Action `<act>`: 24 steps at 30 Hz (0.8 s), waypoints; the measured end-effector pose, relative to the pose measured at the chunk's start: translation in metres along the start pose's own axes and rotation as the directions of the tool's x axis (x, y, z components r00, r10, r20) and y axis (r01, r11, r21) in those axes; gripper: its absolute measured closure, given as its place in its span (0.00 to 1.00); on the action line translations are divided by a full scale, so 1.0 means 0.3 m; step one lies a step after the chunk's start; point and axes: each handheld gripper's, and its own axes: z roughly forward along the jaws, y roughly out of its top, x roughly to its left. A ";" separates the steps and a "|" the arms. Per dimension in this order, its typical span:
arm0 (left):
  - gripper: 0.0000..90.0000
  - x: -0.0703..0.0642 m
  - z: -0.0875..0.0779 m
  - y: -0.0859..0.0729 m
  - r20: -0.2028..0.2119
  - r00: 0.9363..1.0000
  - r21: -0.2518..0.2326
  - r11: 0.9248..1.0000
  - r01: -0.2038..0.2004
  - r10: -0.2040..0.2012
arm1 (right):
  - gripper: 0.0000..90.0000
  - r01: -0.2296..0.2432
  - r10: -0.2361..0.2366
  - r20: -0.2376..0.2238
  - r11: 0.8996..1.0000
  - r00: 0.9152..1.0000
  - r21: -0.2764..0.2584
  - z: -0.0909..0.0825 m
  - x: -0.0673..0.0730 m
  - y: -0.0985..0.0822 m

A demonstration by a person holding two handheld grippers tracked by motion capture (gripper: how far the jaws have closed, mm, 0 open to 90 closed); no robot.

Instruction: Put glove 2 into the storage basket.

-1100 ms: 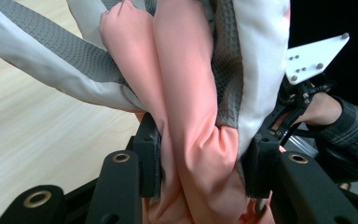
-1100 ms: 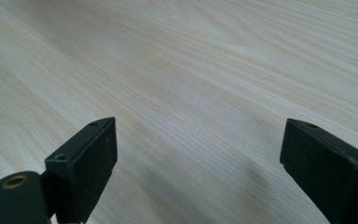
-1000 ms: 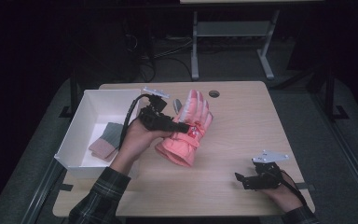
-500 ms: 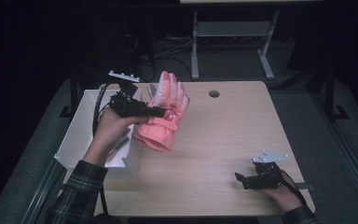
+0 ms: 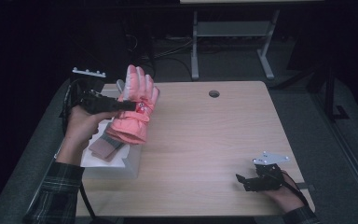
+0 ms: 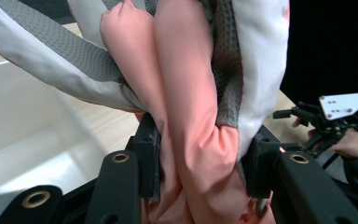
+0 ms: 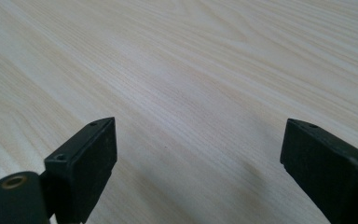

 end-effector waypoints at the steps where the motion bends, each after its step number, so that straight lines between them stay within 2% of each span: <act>1: 0.63 0.021 -0.023 -0.008 -0.013 1.000 -0.010 1.000 0.013 -0.013 | 0.12 0.004 -0.004 -0.002 1.000 1.000 -0.005 0.002 -0.001 0.002; 2: 0.63 0.021 -0.023 -0.008 -0.013 1.000 -0.010 1.000 0.013 -0.013 | 0.12 0.004 -0.004 -0.002 1.000 1.000 -0.005 0.002 -0.001 0.002; 5: 0.63 0.067 -0.058 -0.024 -0.042 0.998 -0.014 0.999 0.035 -0.036 | 0.12 0.008 -0.008 -0.005 1.000 1.000 0.001 0.002 0.003 0.003; 6: 0.63 0.067 -0.058 -0.024 -0.042 0.998 -0.014 0.999 0.035 -0.036 | 0.12 0.008 -0.008 -0.005 1.000 1.000 0.001 0.002 0.003 0.003; 8: 0.63 0.101 -0.073 -0.038 -0.058 0.997 -0.015 0.999 0.052 -0.053 | 0.12 0.011 -0.011 -0.006 1.000 1.000 -0.006 0.001 0.003 0.004; 12: 0.63 0.138 -0.083 -0.060 -0.081 0.994 -0.014 0.998 0.069 -0.070 | 0.12 0.013 -0.013 -0.008 1.000 1.000 -0.004 0.007 0.005 0.008; 18: 0.63 0.177 -0.073 -0.094 -0.109 0.990 -0.003 0.996 0.088 -0.088 | 0.12 0.016 -0.016 -0.008 1.000 1.000 -0.004 0.007 0.006 0.007; 24: 0.63 0.218 -0.028 -0.138 -0.124 0.987 0.020 0.994 0.109 -0.106 | 0.12 0.022 -0.022 -0.007 1.000 1.000 -0.005 0.009 0.010 0.008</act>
